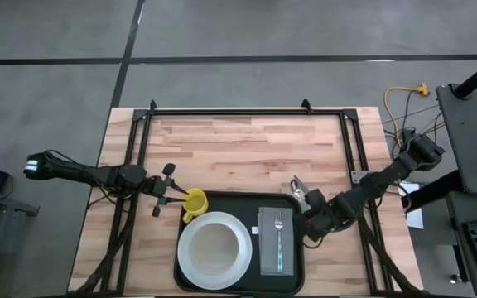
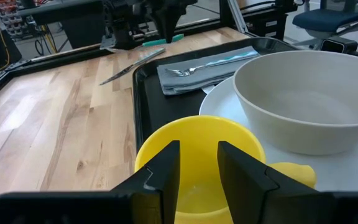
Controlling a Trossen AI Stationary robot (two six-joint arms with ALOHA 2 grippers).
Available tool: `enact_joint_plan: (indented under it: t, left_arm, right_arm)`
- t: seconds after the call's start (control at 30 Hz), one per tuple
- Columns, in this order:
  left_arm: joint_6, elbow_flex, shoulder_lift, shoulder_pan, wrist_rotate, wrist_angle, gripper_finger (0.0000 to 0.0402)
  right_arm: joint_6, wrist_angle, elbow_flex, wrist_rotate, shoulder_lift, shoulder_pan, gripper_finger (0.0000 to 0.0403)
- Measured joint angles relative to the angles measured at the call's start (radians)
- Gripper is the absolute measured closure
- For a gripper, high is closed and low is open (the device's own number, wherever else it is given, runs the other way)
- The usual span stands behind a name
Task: Set up tray
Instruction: Put the blue spoon on the gray napkin to the right of the white plate
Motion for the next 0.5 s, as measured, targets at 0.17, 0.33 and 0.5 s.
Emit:
enact_joint_plan:
  t: [0.17,0.33,0.5]
  left_arm:
    - [0.0,0.0,0.0,0.0,0.0,0.0,0.0307]
    - [0.0,0.0,0.0,0.0,0.0,0.0,0.0307]
    - [0.0,0.0,0.0,0.0,0.0,0.0,0.0307]
  right_arm:
    - [0.111,-0.005,0.064,-0.015,0.081,0.044,0.0349]
    - [0.13,-0.021,0.164,-0.019,0.171,0.044,0.0349]
    - [0.186,-0.111,0.287,-0.02,0.264,0.044,0.0349]
